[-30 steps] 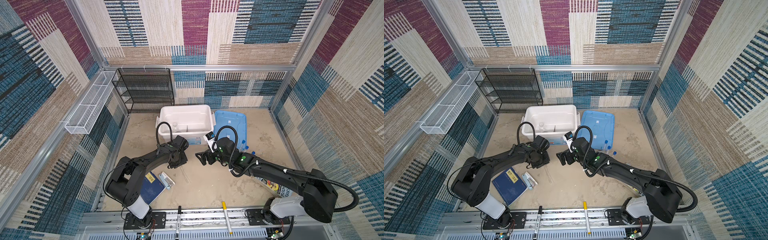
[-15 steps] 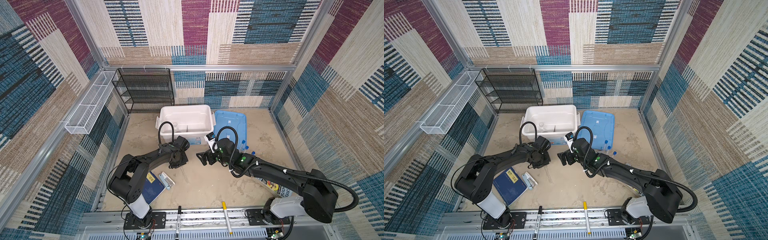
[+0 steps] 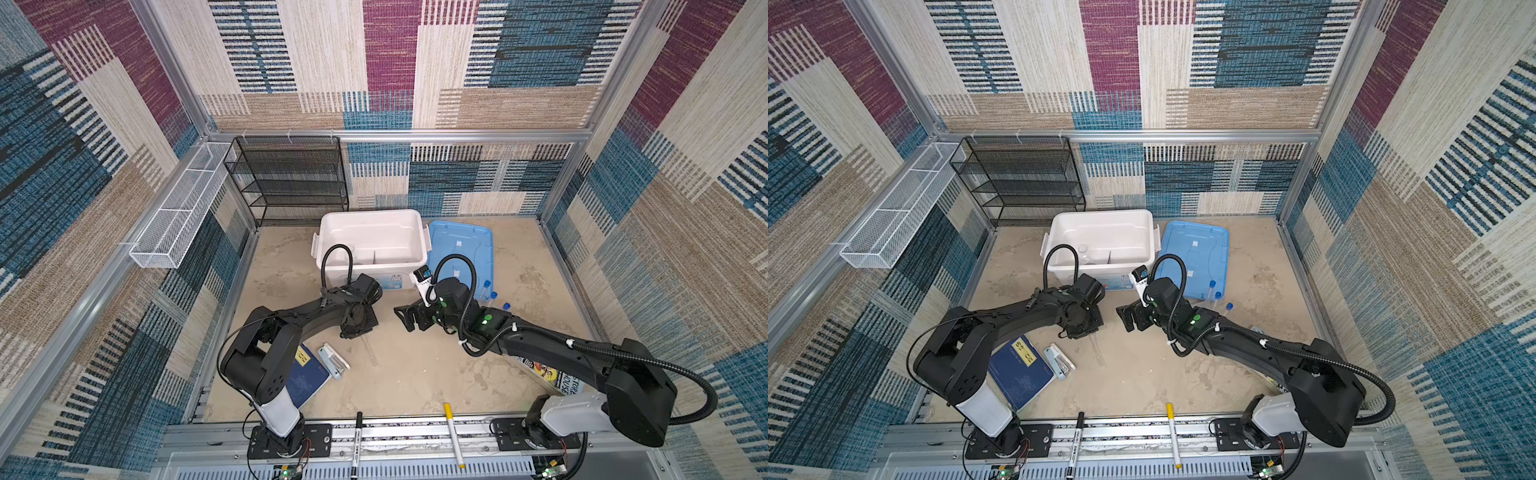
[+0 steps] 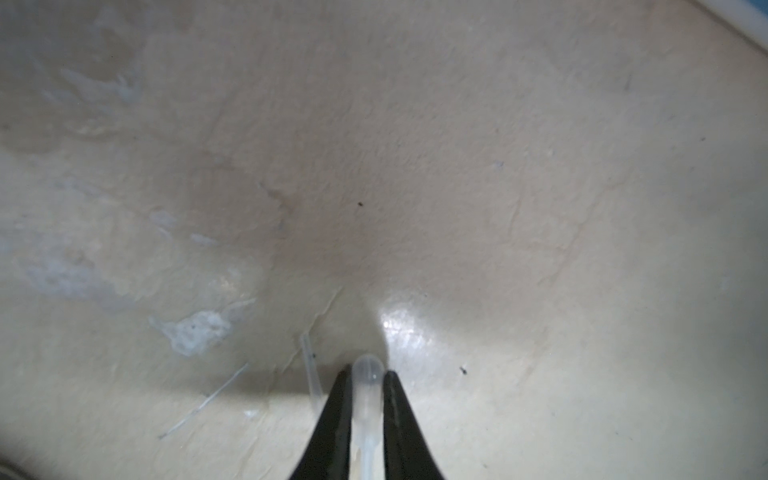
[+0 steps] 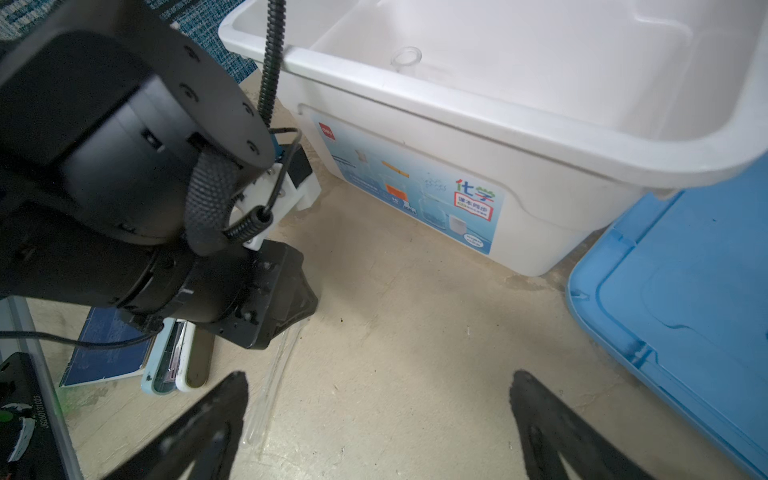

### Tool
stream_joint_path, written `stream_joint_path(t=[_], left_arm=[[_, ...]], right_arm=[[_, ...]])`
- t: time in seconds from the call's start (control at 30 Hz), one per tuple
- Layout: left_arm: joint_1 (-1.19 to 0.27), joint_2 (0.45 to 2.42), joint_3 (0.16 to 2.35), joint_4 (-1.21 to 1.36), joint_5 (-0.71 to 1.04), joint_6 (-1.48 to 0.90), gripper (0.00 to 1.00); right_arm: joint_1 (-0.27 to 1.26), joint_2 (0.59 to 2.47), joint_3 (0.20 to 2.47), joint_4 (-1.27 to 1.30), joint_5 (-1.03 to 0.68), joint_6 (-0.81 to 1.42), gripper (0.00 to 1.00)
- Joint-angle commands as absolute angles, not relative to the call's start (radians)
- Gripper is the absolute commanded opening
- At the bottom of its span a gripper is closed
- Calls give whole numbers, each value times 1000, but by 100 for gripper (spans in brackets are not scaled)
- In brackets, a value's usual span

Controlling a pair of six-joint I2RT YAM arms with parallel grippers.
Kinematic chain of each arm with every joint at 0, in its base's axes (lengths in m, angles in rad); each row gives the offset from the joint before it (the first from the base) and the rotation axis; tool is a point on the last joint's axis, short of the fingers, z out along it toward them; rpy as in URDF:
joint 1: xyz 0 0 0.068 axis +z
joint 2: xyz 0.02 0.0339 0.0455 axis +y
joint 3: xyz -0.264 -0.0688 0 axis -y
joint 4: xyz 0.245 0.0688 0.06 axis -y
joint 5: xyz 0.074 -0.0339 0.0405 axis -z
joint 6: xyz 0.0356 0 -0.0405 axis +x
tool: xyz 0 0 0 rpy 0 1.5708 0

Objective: Organize the chemistry lab equipment
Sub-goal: 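Close the left gripper around the glass dropper, then lift the dropper with the left gripper over the white bin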

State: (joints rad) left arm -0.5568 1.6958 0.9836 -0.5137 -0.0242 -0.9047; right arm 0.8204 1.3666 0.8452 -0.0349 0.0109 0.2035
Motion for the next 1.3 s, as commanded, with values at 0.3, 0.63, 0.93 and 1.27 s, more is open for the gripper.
stream_joint_path(t=[0.3, 0.63, 0.93, 1.27], left_arm=[[-572, 1703, 996, -549, -47, -916, 9], [-581, 1657, 1020, -581, -50, -921, 4], [-592, 1567, 1040, -619, -64, -941, 4], [-594, 1447, 1189, -735, -182, -861, 4]], right_arm=[[822, 1356, 829, 13, 44, 202, 99], [822, 1357, 830, 12, 47, 207, 99], [822, 1350, 834, 11, 73, 220, 99], [809, 1238, 809, 30, 174, 263, 99]])
